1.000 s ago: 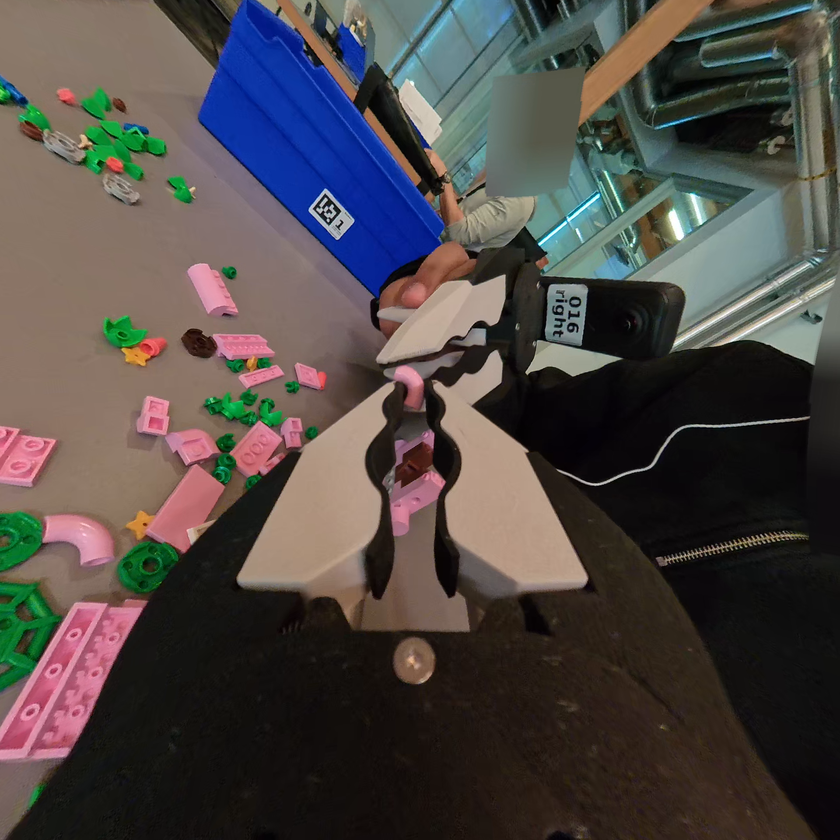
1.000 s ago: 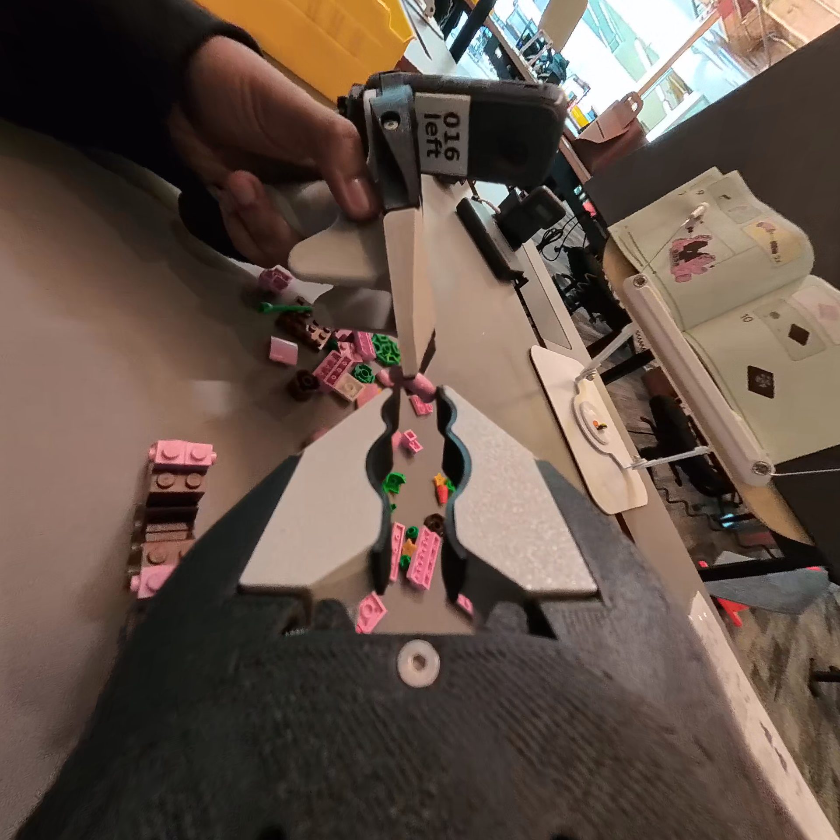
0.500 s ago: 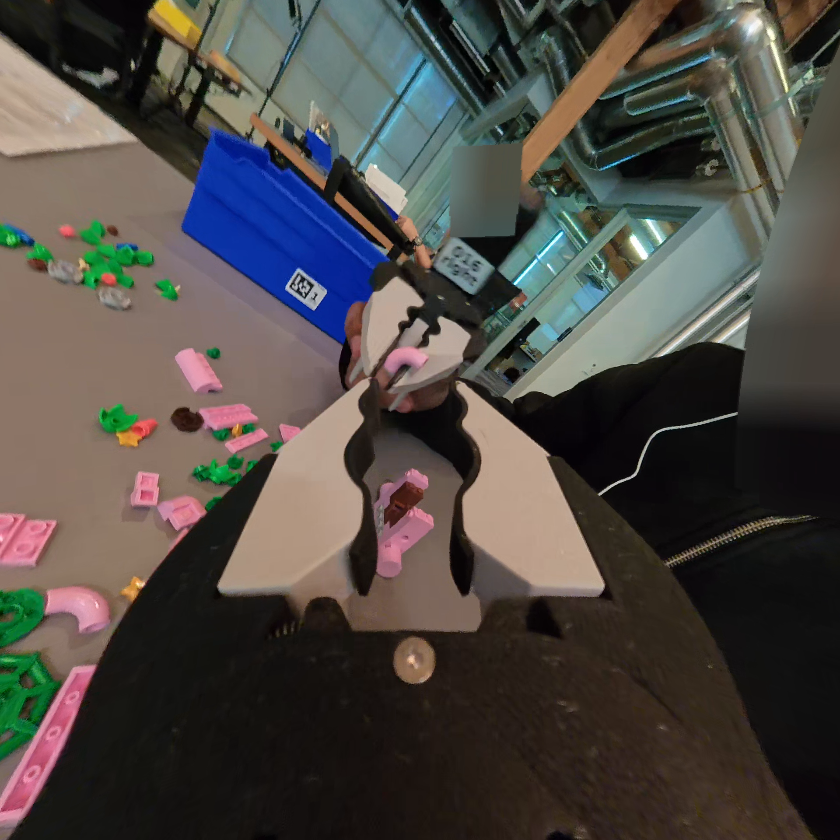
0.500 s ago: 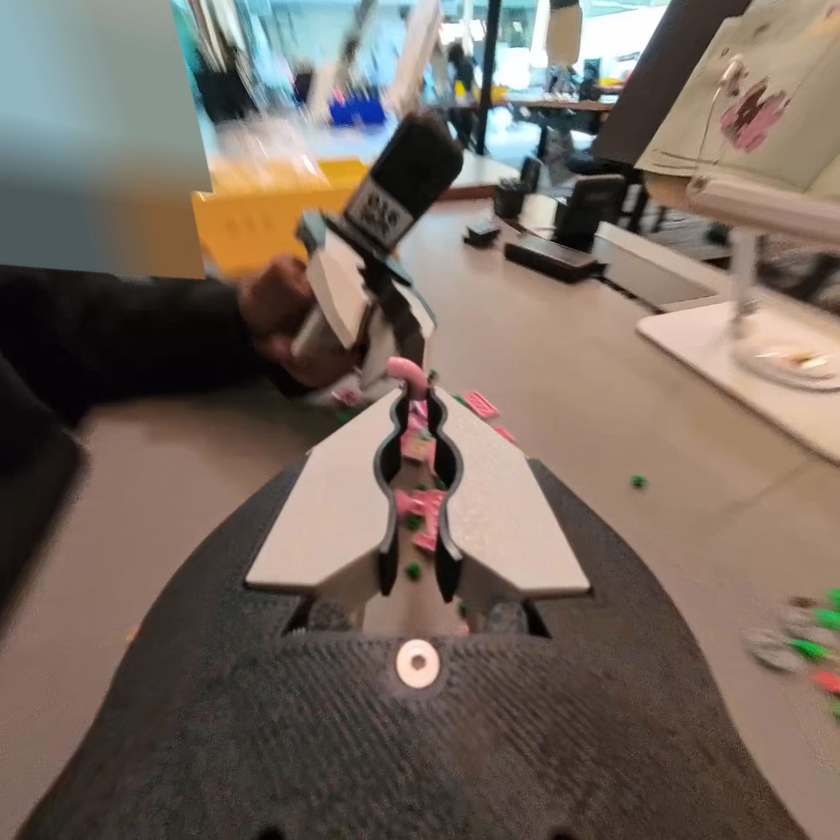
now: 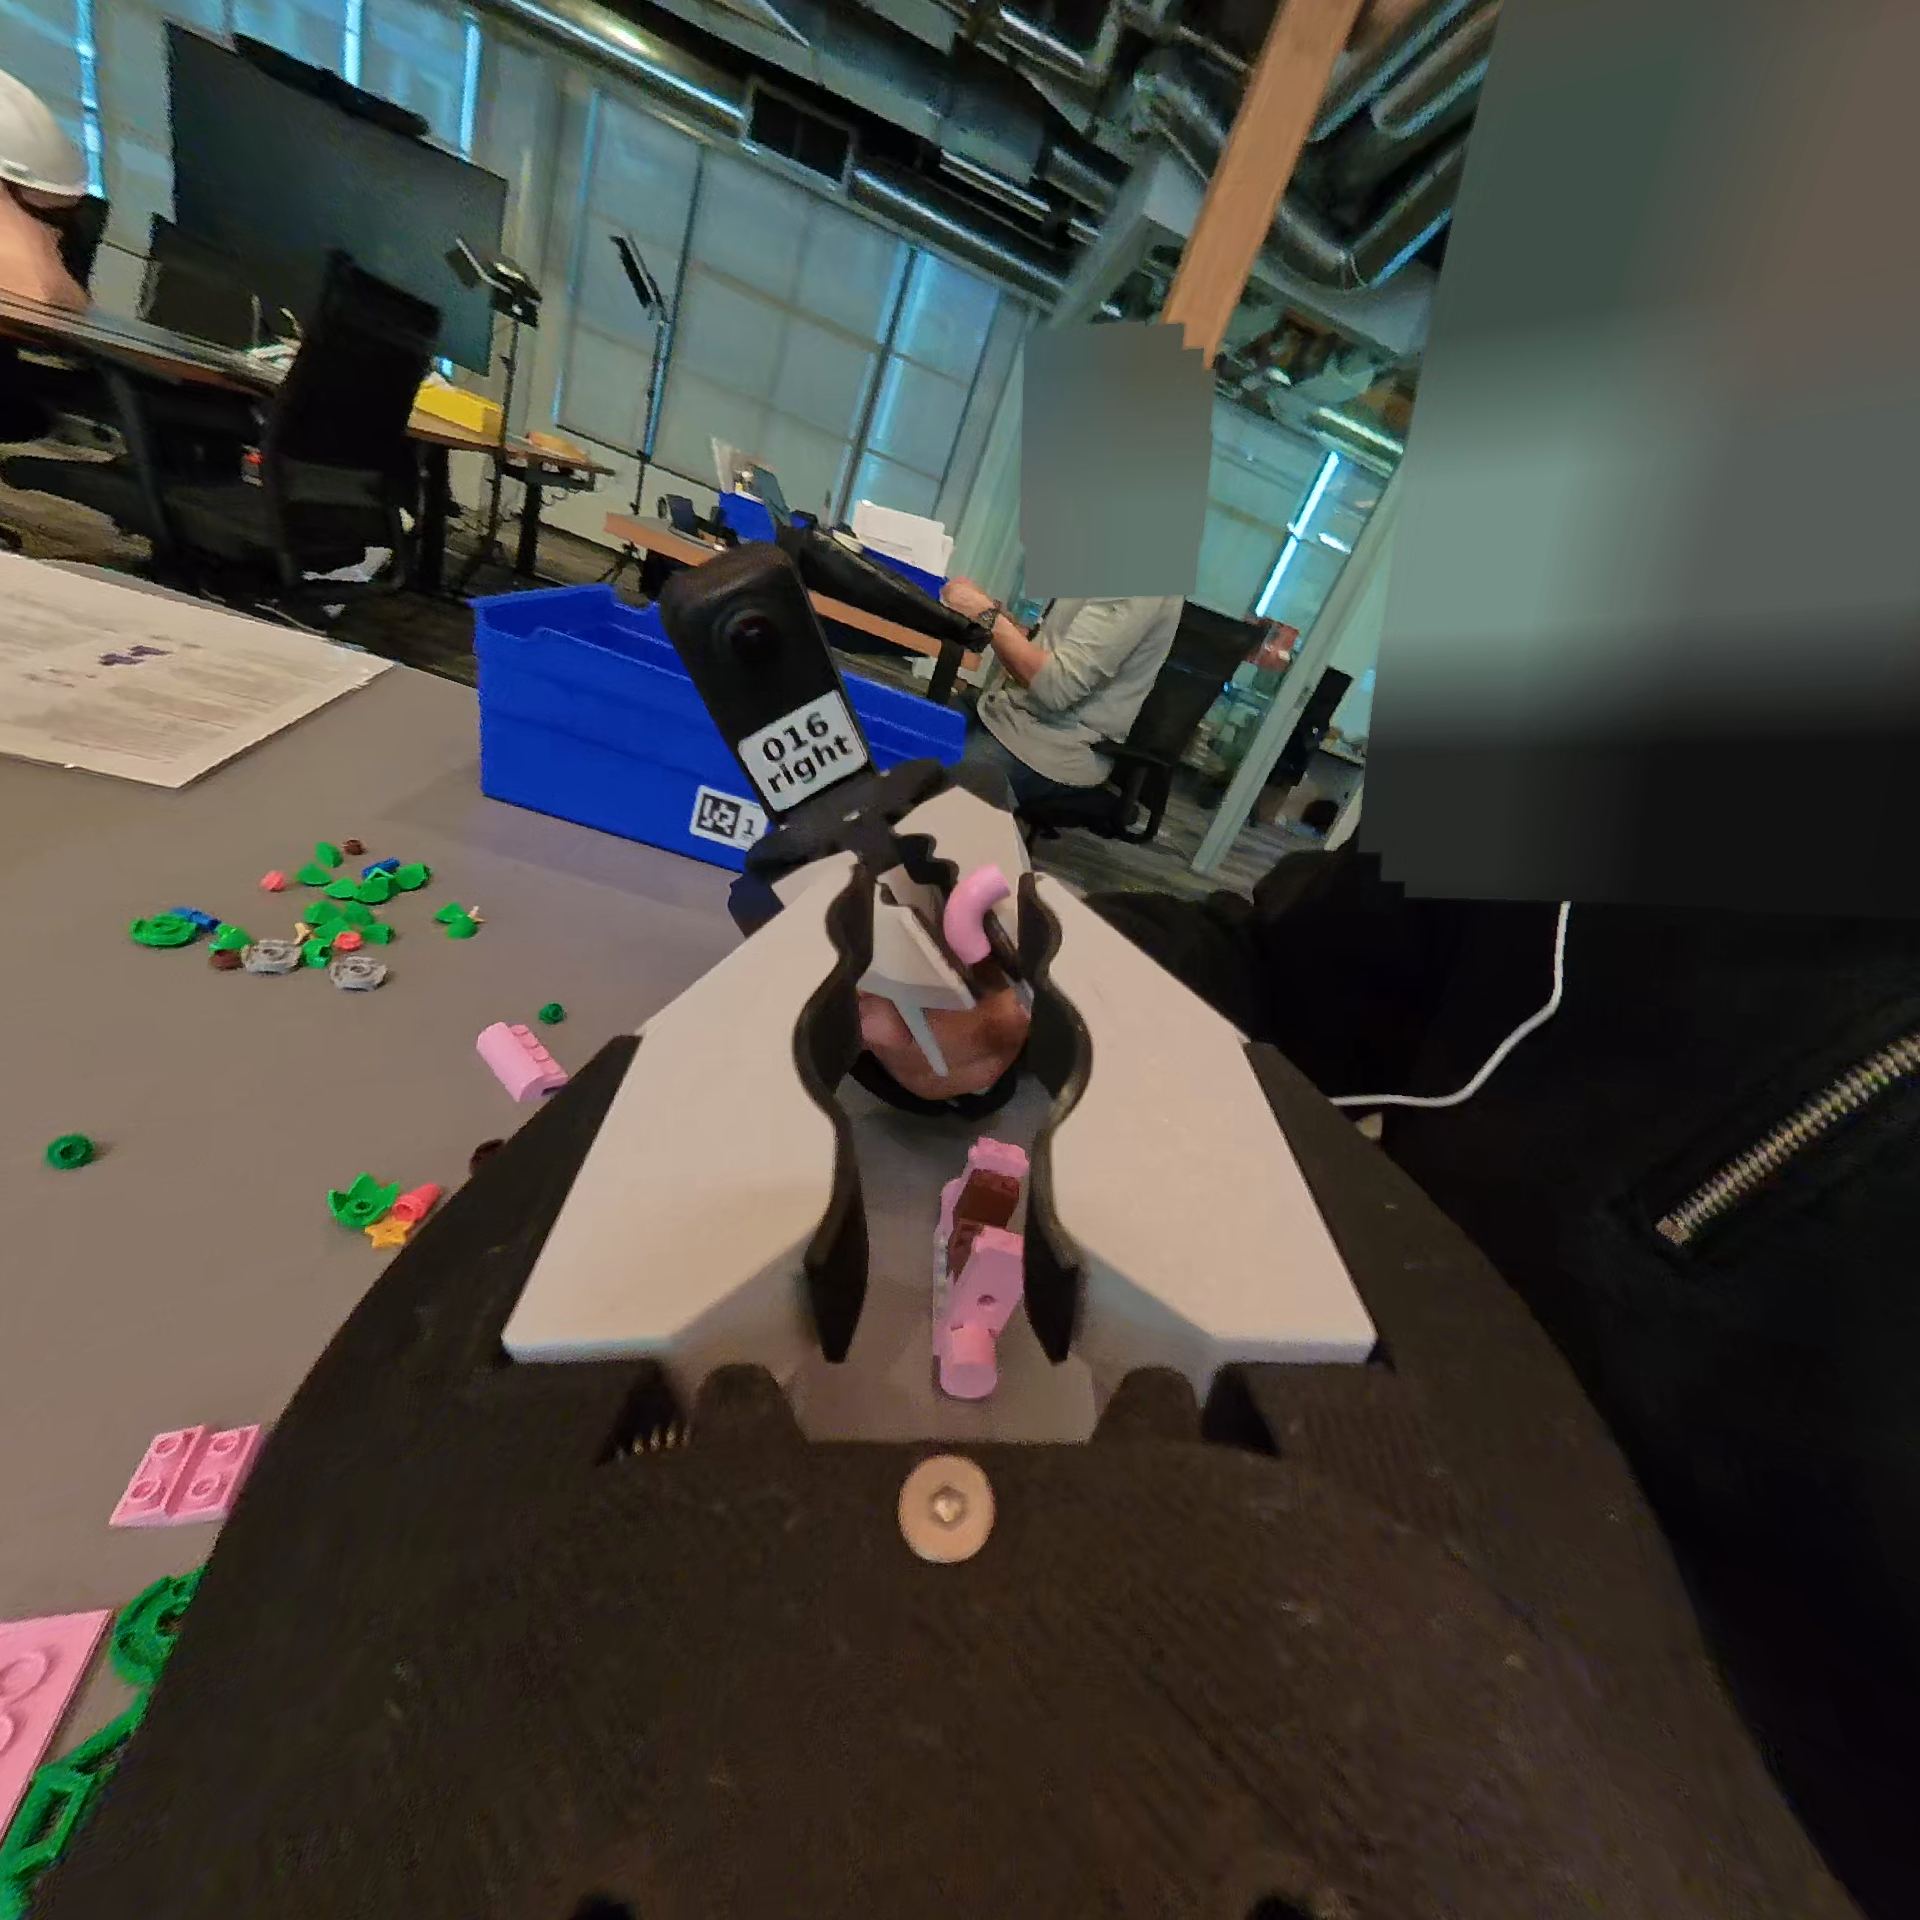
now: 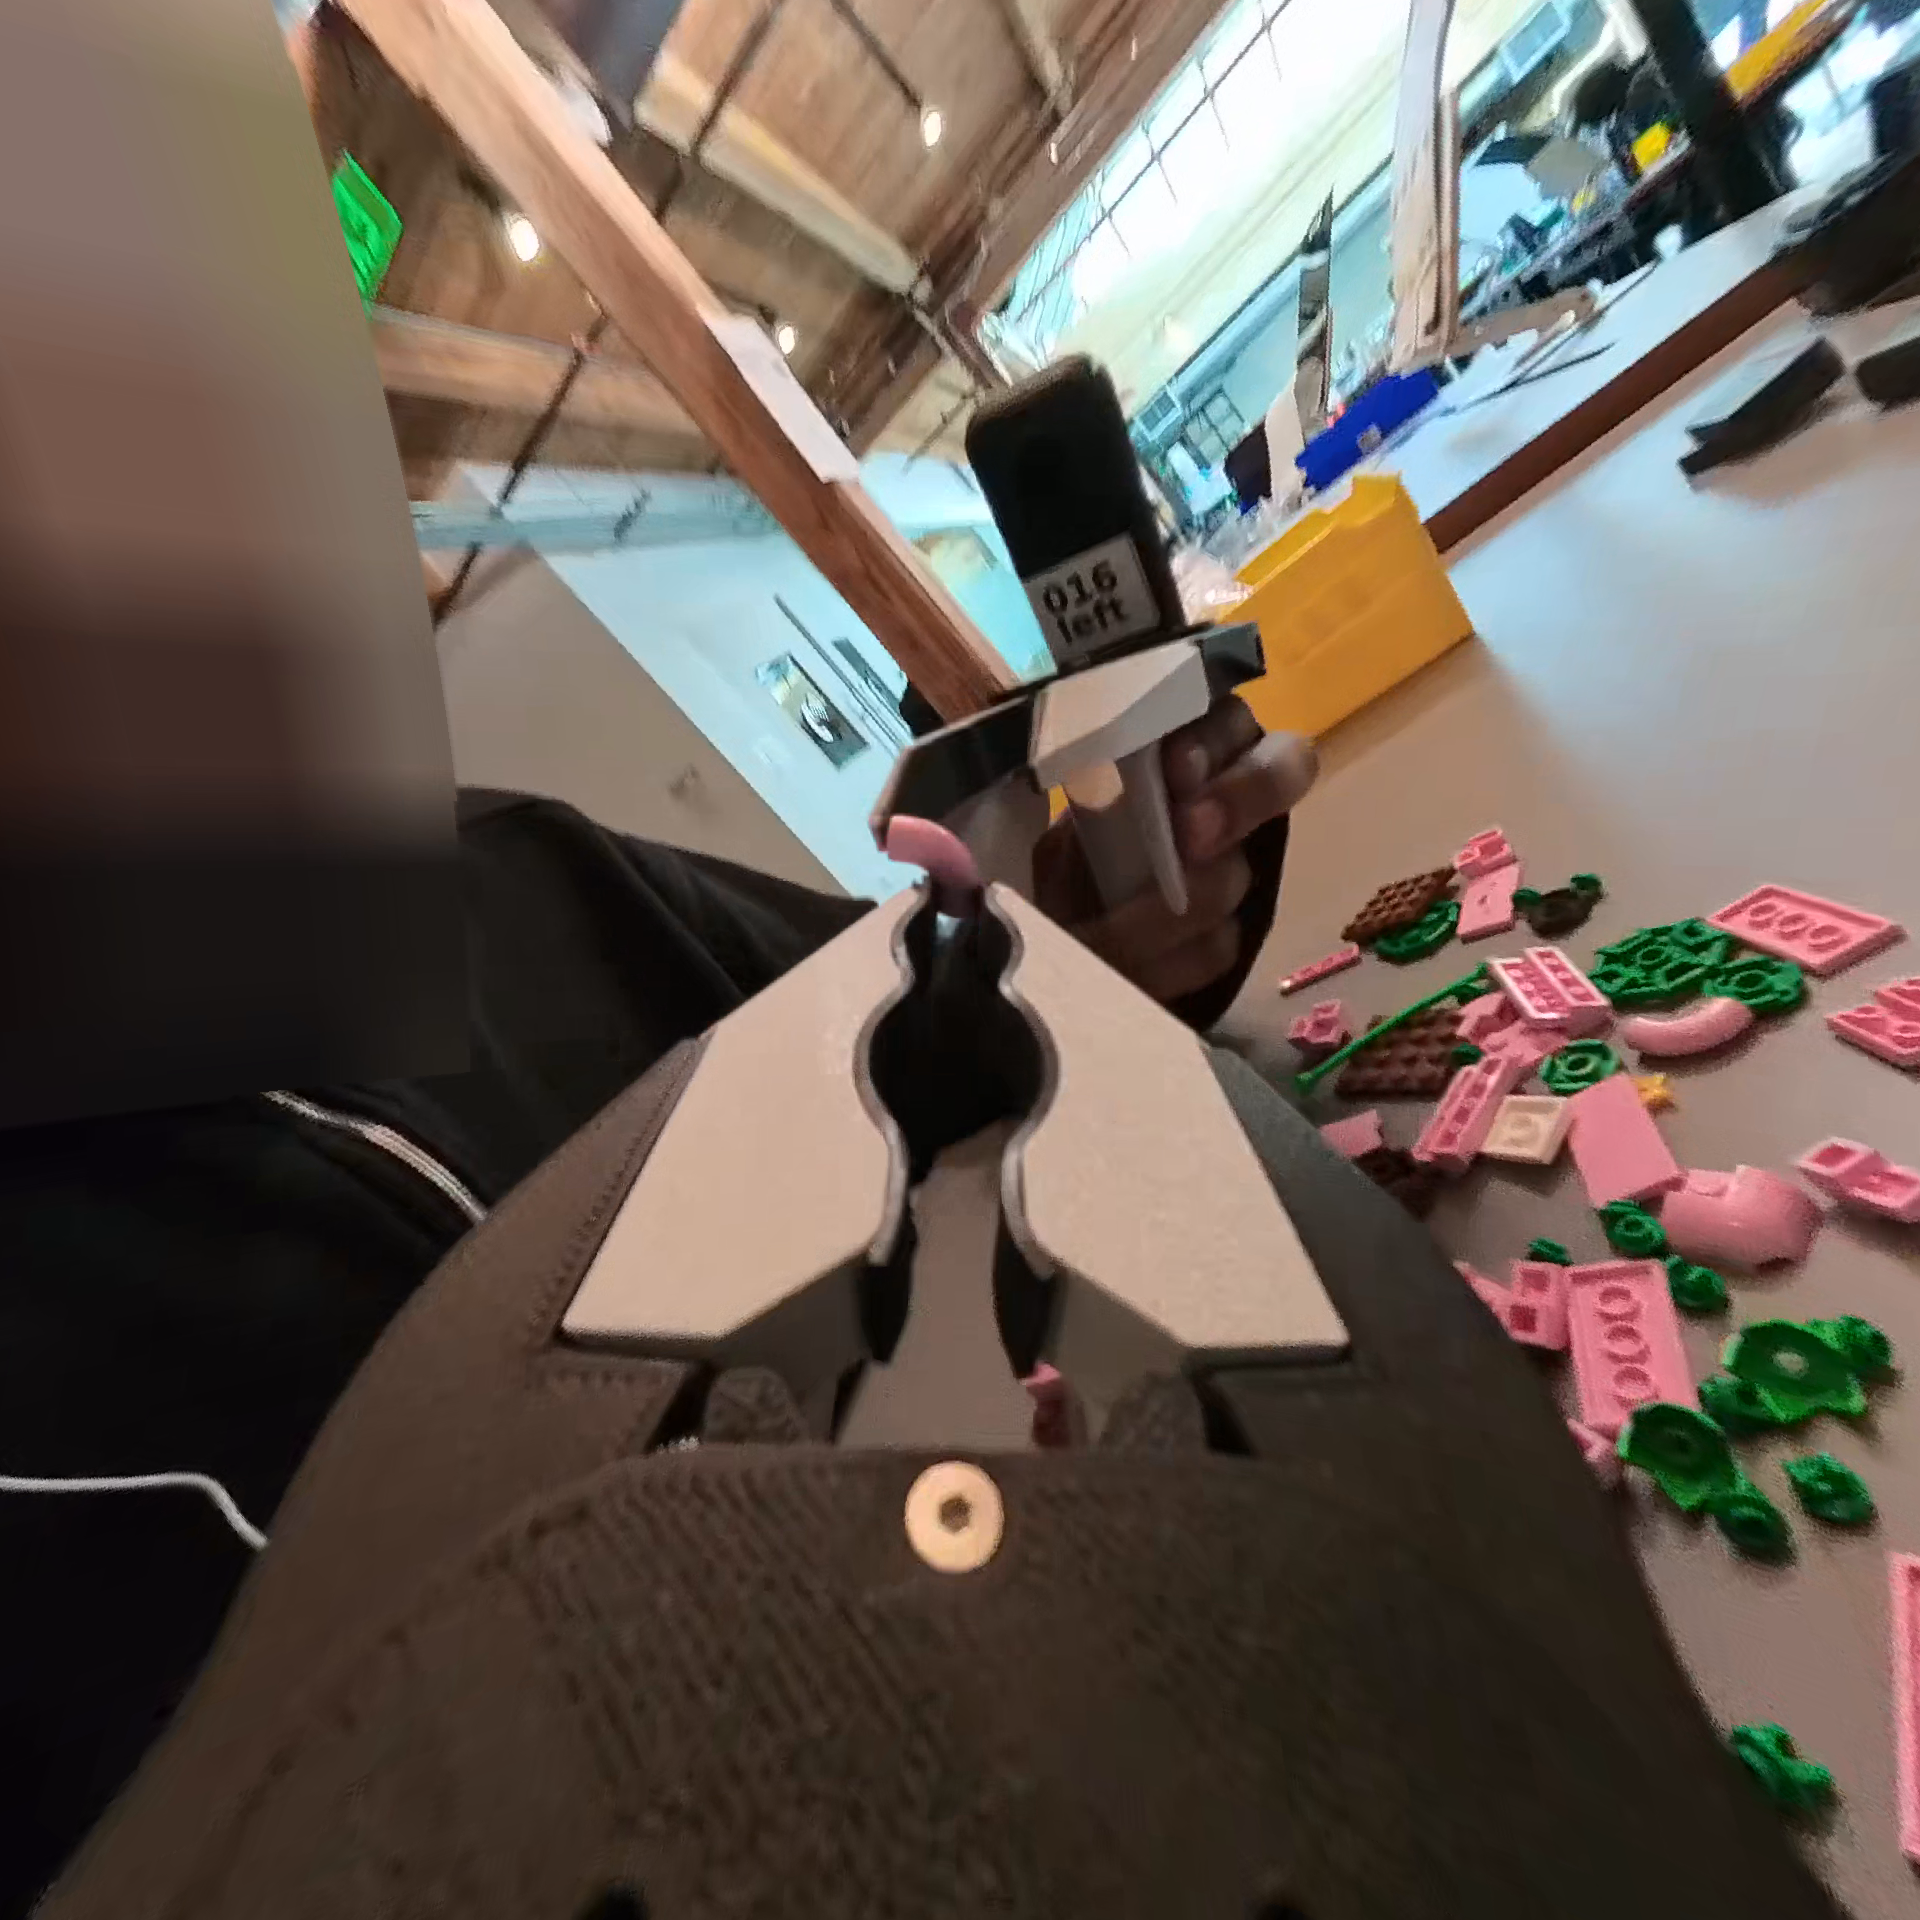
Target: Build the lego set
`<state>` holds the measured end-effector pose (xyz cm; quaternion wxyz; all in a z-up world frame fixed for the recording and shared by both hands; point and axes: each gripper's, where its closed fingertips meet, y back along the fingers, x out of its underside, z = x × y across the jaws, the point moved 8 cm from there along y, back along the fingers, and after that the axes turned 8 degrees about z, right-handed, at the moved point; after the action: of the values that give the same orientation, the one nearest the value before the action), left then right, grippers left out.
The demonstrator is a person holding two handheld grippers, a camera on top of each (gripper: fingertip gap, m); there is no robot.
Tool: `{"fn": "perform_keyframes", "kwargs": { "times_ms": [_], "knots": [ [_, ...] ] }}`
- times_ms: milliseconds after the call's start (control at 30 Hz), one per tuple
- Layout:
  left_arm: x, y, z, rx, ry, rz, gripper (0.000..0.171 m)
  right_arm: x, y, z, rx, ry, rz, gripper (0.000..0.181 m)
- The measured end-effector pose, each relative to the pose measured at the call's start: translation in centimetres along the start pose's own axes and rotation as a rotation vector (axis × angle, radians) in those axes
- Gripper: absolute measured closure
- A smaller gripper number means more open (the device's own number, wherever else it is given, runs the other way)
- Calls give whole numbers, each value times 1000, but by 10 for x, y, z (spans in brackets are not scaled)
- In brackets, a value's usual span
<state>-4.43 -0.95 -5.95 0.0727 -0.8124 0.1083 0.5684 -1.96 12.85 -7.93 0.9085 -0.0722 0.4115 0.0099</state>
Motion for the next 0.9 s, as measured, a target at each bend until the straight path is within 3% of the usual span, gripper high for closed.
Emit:
{"fn": "perform_keyframes", "kwargs": {
  "times_ms": [233,900],
  "knots": [
    [5,-7,-14,70,-100,103,159,6,-8,3,-40,-39,88,176],
    [1,0,-8,-59,-158,82,165,-1,3,1,-72,-66,11,181]
  ]
}}
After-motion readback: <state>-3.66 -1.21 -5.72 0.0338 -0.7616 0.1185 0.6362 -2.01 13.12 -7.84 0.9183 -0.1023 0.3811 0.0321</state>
